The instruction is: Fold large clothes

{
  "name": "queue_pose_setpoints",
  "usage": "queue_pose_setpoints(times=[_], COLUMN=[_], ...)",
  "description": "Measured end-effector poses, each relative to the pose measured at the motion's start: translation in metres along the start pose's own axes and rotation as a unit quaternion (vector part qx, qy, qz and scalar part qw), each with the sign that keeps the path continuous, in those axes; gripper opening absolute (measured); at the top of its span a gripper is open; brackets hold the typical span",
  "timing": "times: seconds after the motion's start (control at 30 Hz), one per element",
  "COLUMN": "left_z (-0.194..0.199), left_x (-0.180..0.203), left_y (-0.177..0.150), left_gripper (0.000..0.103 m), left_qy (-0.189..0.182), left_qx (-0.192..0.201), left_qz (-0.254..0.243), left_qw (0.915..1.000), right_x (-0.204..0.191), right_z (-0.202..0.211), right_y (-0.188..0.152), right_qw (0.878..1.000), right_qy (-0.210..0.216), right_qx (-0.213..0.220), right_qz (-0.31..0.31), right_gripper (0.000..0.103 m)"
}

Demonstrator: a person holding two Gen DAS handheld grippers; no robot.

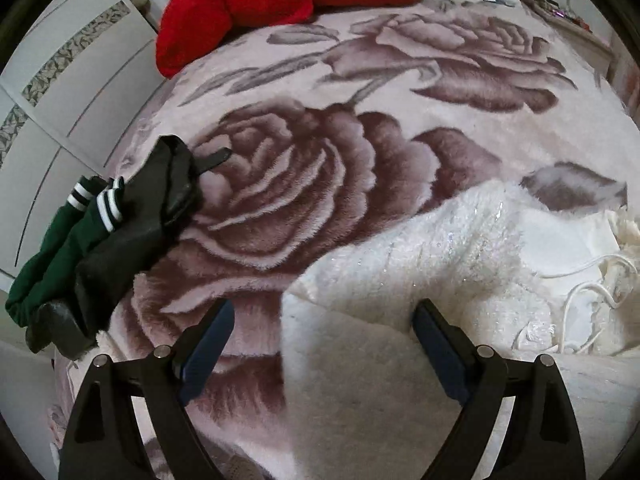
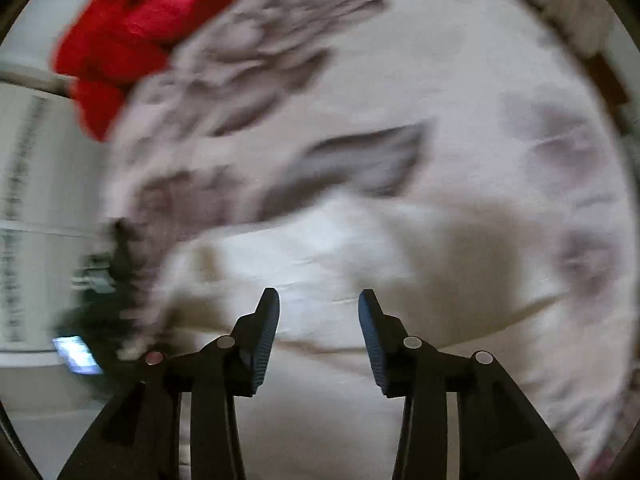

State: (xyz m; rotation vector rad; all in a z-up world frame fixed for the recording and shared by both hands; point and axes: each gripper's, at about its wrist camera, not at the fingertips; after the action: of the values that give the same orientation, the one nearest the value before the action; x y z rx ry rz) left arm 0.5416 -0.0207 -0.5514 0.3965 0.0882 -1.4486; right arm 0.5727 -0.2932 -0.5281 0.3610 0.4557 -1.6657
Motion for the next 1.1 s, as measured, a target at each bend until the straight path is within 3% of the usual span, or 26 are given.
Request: queue_pose_setpoints(times=[0.07,0.1,0.27,0.3,0.33,0.4,0.53,0.6,0.67,0.73,0.77,0.8,0.83,0.87,0.93,1.0,1.03,1.1], left_z=[-0.004,-0.010,-0.031,-0.035,-0.035,-0.034,-0.022,-0.015,-0.009,0.006,0.015,0.026,0.035,0.043,0.057,0.066,0.068,0.067], left_x=[0.002,0.004,0.007,0.006,0.004,0.000,-0.007,-0.006,-0.006,-0.008,-0.009,-0.012,-0.014,-0.016,-0.018,-0.017,-0.016,-0.011], left_y=[0.001,0.002,0.007,0.008,0.007,0.006,0.005,0.006,0.005,-0.002,-0.008,-0.016,-0.024,-0.032,-0.051,-0.072,-0.083,-0.112], left_gripper=[0.091,0.091,0.091,0.091,0.092,0.093,0.093,0.093,0.093,0.093,0.093,0.093,0.093,0.093,0.093,0.093,0.093,0.093], left_qy=[0.009,0.011,0.021,0.018,0.016,0.008,-0.012,-0.011,-0.014,-0.015,-0.016,-0.018,-0.021,-0.025,-0.038,-0.044,-0.044,-0.032], left_qx=[0.001,-0.005,-0.016,-0.019,-0.018,-0.016,-0.006,-0.001,0.002,0.012,0.019,0.028,0.032,0.033,0.025,0.011,0.002,-0.018], left_qz=[-0.003,-0.005,-0.013,-0.014,-0.013,-0.008,0.006,0.003,0.000,-0.004,-0.004,-0.002,-0.002,0.000,0.006,0.007,0.004,-0.006], left_qw=[1.0000,0.9999,0.9996,0.9996,0.9996,0.9998,0.9999,0.9999,0.9999,0.9998,0.9997,0.9994,0.9993,0.9992,0.9990,0.9989,0.9990,0.9993], right_x=[-0.019,-0.024,-0.038,-0.040,-0.044,-0.053,-0.070,-0.070,-0.065,-0.067,-0.058,-0.049,-0.037,-0.020,0.019,0.065,0.089,0.127], right_z=[-0.042,-0.064,-0.171,-0.178,-0.178,-0.168,-0.130,-0.131,-0.140,-0.140,-0.112,-0.091,-0.063,-0.027,0.028,0.068,0.078,0.081], right_y=[0.005,0.008,0.023,0.021,0.017,0.011,0.009,0.019,0.028,0.033,0.024,0.016,0.004,-0.012,-0.042,-0.079,-0.101,-0.129], right_qw=[0.995,0.992,0.980,0.980,0.982,0.984,0.991,0.991,0.987,0.986,0.988,0.990,0.992,0.994,0.998,0.996,0.991,0.982], right_qy=[0.067,0.069,-0.012,-0.024,-0.039,-0.054,-0.088,-0.088,-0.078,-0.041,-0.007,0.011,0.025,0.029,0.000,-0.074,-0.123,-0.173], right_qx=[-0.073,-0.099,-0.194,-0.192,-0.177,-0.152,-0.067,-0.073,-0.117,-0.145,-0.143,-0.132,-0.115,-0.093,-0.059,-0.041,-0.044,-0.071], right_qz=[0.030,0.036,0.044,0.044,0.049,0.070,0.077,0.075,0.071,0.069,0.062,0.056,0.048,0.040,0.018,-0.005,-0.014,-0.026], right_gripper=[0.046,0.046,0.047,0.043,0.027,0.021,0.019,0.019,0.021,0.023,0.024,0.033,0.047,0.053,0.057,0.058,0.058,0.058])
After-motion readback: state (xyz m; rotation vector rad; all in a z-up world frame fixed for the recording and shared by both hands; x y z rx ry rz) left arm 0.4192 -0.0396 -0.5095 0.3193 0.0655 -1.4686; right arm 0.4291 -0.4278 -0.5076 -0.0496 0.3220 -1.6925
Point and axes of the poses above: each gripper's, at about its wrist camera, not at the fingertips, and z roughly against the way its jaws point, x to its right, y to its top, and after that the axes turned 12 degrees about -x, right-handed
